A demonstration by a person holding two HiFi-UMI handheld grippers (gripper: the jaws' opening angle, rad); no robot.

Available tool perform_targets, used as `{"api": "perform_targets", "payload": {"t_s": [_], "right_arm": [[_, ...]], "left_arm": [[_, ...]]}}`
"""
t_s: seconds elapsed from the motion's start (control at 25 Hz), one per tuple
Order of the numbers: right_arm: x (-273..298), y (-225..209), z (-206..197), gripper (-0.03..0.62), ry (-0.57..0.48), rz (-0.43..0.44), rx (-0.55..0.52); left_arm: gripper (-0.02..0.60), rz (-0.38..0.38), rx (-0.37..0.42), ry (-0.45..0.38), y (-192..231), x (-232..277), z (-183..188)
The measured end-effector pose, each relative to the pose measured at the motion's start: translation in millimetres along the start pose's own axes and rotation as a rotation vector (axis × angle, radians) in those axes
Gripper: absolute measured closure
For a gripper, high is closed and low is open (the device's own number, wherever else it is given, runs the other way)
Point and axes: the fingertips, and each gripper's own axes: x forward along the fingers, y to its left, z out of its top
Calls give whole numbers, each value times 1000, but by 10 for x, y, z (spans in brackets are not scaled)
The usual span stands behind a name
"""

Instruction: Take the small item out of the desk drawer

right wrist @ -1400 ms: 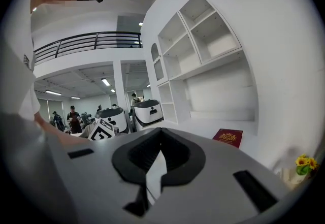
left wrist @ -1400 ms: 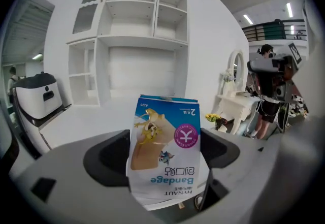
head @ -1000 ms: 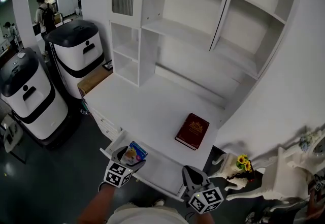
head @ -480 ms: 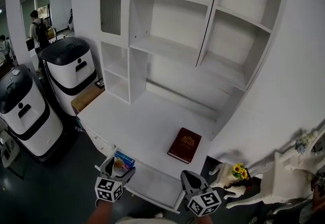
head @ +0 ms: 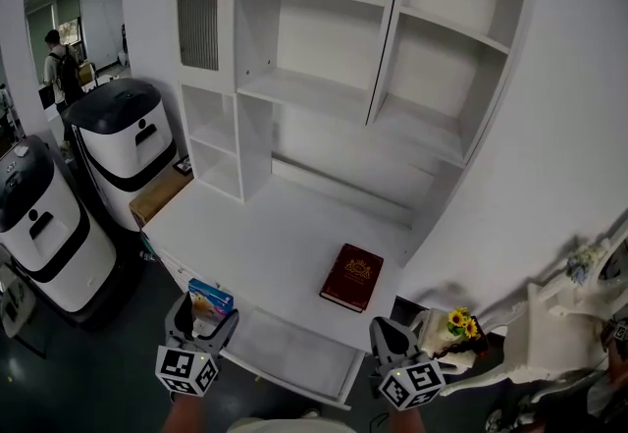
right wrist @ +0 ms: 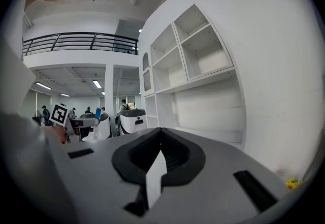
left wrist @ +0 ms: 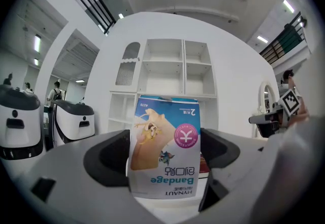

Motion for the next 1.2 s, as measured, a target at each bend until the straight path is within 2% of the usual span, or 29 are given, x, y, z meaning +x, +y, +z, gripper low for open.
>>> {"api": "perform_targets", "payload": {"t_s": [0.36, 0.56, 0.84, 1.2], "right_arm": [[-179, -81, 257, 585, -74, -72, -23], [-312, -77, 264, 585, -86, -109, -4], [-530, -67, 244, 585, -77, -166, -6], [-758, -53, 296, 585, -92, -224, -17]], "left_arm": [[146, 56, 28, -129, 228, -404, 613], [147, 78, -29, -195, 356, -627, 866], [147, 109, -37, -259, 495, -1007, 1071], [147, 151, -24, -260, 635, -1480, 1062]]}}
